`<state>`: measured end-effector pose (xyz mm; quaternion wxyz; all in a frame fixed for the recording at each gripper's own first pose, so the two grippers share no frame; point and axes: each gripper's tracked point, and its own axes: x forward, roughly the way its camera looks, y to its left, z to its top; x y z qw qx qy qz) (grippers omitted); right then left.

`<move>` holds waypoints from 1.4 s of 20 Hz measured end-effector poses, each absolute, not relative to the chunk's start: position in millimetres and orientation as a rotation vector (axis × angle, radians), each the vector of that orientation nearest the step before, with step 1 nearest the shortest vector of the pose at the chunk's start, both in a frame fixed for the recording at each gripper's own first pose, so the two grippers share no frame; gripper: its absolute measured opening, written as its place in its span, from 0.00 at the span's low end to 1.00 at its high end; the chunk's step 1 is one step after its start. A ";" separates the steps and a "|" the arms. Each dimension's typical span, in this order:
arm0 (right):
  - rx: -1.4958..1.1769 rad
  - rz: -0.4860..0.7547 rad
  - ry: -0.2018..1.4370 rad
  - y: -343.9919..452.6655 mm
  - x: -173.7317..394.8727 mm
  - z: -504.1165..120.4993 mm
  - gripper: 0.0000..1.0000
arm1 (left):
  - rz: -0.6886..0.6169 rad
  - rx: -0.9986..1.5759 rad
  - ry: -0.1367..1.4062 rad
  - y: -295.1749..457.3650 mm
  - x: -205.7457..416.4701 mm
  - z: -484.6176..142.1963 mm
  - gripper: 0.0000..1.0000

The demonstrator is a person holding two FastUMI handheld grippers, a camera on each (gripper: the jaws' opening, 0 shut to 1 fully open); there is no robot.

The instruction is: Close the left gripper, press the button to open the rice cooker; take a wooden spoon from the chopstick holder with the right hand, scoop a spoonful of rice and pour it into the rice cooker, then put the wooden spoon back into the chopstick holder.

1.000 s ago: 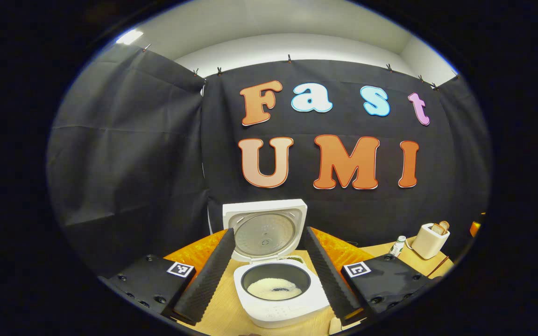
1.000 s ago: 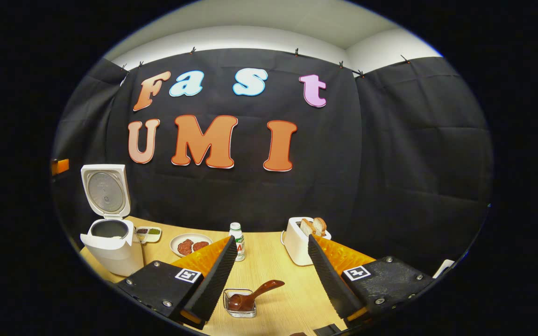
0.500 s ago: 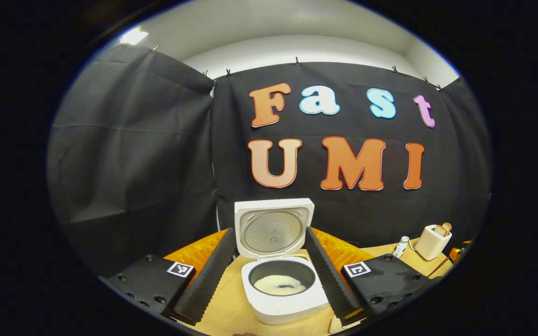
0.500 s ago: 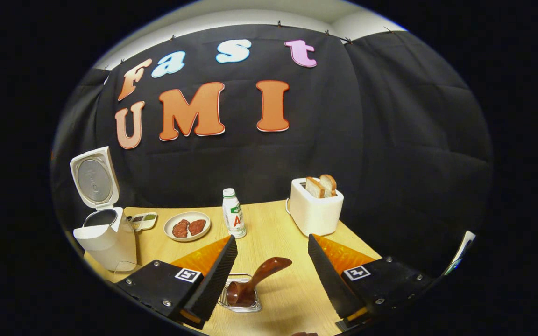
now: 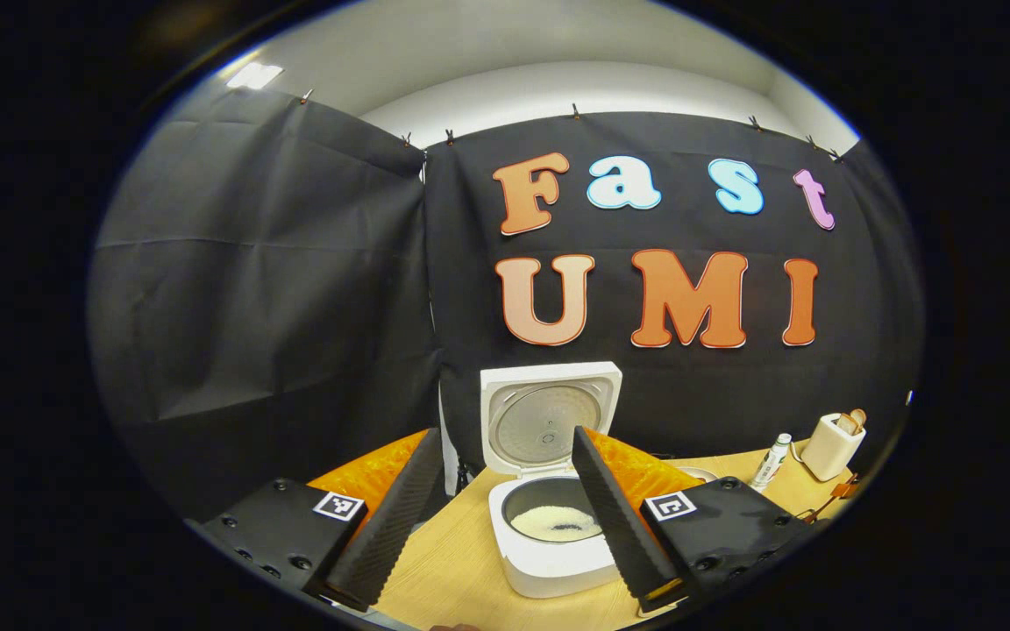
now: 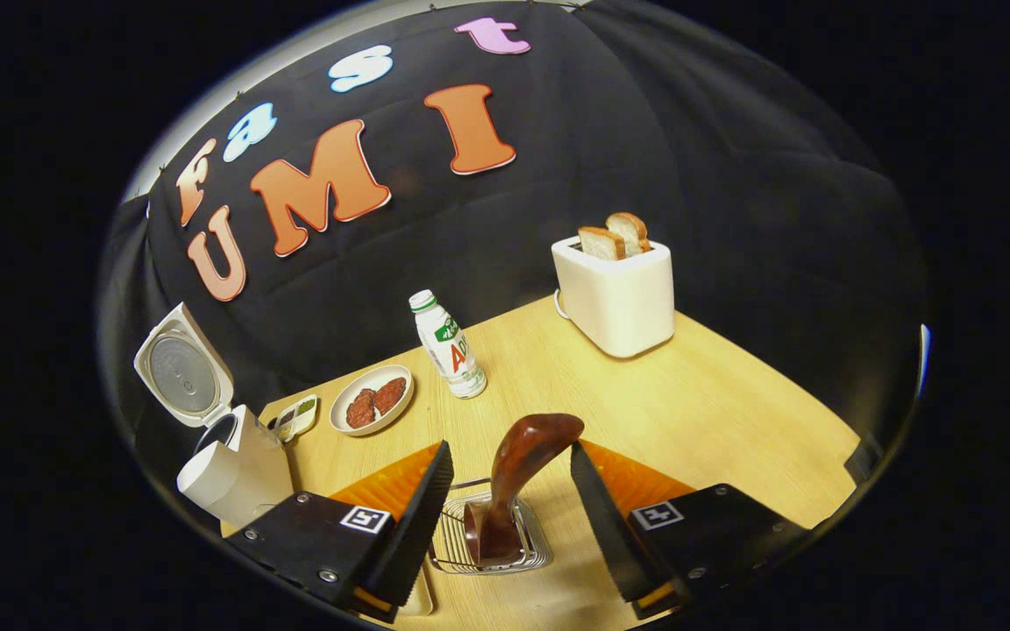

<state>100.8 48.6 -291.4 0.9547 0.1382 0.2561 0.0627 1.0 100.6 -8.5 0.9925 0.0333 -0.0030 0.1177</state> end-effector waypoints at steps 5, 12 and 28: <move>0.375 0.131 0.563 54.4 102.8 -300.9 0.32 | 0.258 0.077 0.009 108.2 -2.8 -15.4 1.00; 0.344 0.144 0.552 59.6 98.1 -292.6 0.08 | 0.256 0.075 0.016 110.2 -1.9 -18.4 1.00; 0.134 0.262 0.342 116.7 46.2 -164.6 0.08 | 0.144 0.084 0.010 116.3 28.9 -16.5 1.00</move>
